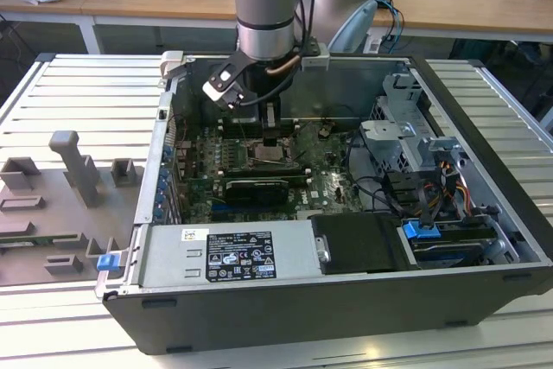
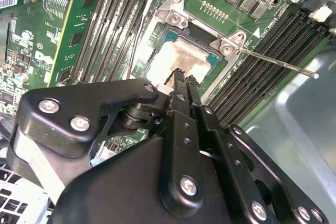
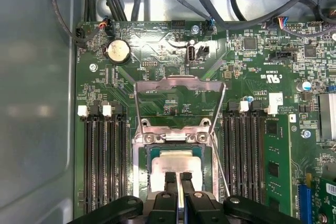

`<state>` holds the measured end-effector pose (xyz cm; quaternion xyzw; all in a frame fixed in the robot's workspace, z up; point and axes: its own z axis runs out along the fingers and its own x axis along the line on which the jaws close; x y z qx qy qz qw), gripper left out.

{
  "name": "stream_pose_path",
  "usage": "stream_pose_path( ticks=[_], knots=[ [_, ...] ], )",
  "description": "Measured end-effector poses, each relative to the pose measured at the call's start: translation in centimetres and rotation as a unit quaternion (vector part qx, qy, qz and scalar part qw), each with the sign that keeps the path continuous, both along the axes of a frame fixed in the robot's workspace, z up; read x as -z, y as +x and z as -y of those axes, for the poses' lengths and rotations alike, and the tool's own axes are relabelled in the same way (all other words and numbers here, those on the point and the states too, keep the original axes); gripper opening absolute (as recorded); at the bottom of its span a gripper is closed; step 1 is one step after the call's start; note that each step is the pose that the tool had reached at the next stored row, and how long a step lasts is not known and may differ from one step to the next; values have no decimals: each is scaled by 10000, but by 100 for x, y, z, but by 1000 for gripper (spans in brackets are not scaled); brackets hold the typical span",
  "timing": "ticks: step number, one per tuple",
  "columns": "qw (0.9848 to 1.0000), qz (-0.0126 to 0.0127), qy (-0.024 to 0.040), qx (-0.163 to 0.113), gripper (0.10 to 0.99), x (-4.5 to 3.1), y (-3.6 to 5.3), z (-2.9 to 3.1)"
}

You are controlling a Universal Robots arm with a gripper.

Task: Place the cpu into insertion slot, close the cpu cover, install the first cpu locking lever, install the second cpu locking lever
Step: 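Close the cpu cover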

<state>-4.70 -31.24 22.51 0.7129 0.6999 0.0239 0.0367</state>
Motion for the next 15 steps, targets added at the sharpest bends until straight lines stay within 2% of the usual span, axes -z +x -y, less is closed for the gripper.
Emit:
stream_pose_path(
  ticks=[8,11,15],
  knots=[
    [10000,1,1,3,169,-43,0,0],
    [10000,-10,0,3,169,-45,17,0],
    [10000,-11,1,3,169,-63,21,0]
  ],
)
